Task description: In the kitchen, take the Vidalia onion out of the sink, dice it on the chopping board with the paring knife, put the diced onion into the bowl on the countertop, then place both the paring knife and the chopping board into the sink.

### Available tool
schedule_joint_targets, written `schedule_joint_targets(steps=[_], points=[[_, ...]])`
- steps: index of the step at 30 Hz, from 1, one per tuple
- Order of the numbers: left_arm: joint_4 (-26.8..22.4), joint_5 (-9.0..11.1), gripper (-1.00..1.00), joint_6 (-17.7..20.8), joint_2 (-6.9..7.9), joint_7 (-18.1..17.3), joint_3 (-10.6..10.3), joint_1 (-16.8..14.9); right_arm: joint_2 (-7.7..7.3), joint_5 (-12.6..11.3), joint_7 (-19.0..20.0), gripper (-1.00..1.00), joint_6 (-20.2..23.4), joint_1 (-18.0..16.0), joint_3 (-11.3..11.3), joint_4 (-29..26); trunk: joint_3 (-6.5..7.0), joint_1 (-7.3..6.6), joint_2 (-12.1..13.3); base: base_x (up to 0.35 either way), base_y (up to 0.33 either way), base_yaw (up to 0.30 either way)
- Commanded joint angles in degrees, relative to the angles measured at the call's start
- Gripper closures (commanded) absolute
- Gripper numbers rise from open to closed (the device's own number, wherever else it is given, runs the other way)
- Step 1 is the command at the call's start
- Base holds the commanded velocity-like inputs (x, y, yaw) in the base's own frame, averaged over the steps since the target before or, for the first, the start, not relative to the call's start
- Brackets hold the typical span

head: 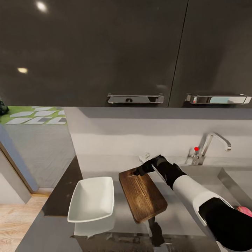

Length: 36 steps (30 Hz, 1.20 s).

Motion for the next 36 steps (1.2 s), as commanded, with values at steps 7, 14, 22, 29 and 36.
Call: schedule_joint_targets(steps=[7,14,22,29,36], points=[[-0.1,-0.2,-1.0,-0.1,0.0,0.2,-0.1,0.0,-0.02,0.2,0.2,-1.0,0.2,-0.1,0.2,-0.1,-0.77,0.04,-0.1,0.017,0.0,0.0],[0.0,-0.2,-1.0,-0.1,0.0,0.2,-0.2,0.0,-0.1,0.1,0.2,-1.0,0.2,-0.1,0.2,-0.1,-1.42,0.04,-0.1,0.01,0.0,0.0],[0.8,-0.2,-1.0,-0.1,0.0,0.2,-0.1,0.0,-0.18,0.1,0.8,-1.0,0.1,-0.1,0.1,-0.1,-2.15,0.04,-0.1,0.0,0.0,0.0],[1.0,-0.2,-1.0,-0.1,0.0,0.1,-0.1,0.0,-0.33,0.3,4.1,-1.0,-0.2,0.0,0.0,-0.3,-2.8,0.04,-0.1,0.0,0.0,0.0],[1.0,-0.2,-1.0,-0.1,0.0,0.1,-0.1,0.0,-0.37,0.3,4.6,-1.0,-0.4,0.0,-0.2,-0.9,-3.04,0.04,-0.1,0.0,0.0,0.0]])
